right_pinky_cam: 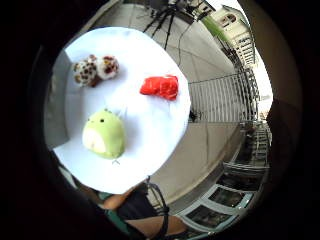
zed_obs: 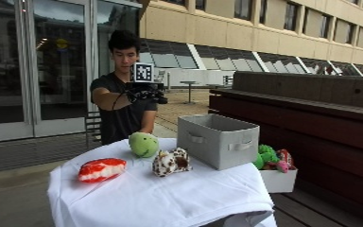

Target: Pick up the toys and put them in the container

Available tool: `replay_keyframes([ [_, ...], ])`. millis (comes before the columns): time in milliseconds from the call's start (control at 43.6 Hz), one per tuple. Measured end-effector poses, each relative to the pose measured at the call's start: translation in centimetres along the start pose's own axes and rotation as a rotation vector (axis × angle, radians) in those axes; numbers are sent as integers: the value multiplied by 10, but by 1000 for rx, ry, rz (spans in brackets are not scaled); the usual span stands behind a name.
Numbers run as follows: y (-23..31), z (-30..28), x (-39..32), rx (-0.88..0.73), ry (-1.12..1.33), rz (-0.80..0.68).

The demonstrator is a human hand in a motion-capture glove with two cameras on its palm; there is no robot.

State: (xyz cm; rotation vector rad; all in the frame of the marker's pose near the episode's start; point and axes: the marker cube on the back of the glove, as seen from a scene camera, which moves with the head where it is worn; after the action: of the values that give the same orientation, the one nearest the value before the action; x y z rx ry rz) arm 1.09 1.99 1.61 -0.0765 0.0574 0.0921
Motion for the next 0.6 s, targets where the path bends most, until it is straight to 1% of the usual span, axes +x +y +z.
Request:
replay_keyframes([
  [69, 5, 18, 9, 4, 37, -56],
  [138, 15, 36, 12, -18, 40, -18],
  [229, 24, 72, 22, -17, 10, -131],
  [298, 29, 92, 25, -28, 2, -166],
  [367, 37, 107, 23, -22, 4, -142],
  [459, 42, 125, 15, 21, -3, 11],
  [482, 43, 132, 13, 29, -7, 30],
  [574, 50, 154, 12, 17, -8, -15],
  [597, 47, 160, 12, 30, 1, 8],
])
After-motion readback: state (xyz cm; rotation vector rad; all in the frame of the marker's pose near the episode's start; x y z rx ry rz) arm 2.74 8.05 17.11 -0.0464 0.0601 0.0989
